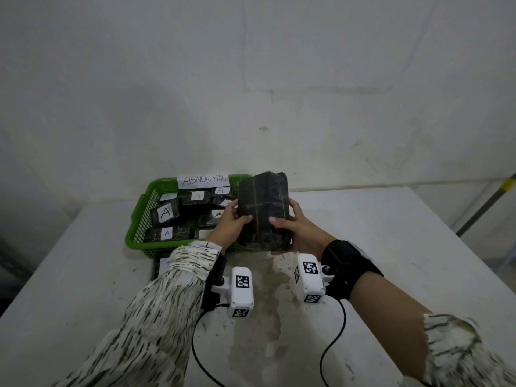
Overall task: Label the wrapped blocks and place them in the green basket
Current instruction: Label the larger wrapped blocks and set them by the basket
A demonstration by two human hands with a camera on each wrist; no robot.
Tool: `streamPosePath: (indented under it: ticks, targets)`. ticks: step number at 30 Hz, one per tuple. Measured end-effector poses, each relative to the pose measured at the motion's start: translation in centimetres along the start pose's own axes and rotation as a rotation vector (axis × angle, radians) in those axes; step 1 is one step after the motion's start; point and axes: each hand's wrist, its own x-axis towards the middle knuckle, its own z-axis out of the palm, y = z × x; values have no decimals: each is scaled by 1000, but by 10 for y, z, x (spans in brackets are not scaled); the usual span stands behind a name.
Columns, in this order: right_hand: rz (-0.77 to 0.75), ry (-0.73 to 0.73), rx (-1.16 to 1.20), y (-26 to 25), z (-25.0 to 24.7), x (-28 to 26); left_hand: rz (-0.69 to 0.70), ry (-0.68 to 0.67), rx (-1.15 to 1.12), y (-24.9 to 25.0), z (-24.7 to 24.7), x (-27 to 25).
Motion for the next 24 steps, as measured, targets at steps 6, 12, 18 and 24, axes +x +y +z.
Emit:
streamPosePath:
  ticks: [6, 12, 18, 24]
  targets:
    - [-66, -113, -82, -6, 6, -5, -120, -217, -118, 11, -4, -10]
    - [-93, -86, -191, -7, 10, -6, -72, -131, -62, 17, -5, -11]
    - [-48, -27, -176, -16, 15, -9, -51, -109, 45, 8, -5, -8]
    - [-83, 1, -263, -19, 14, -10, -119, -157, -96, 9, -5, -10]
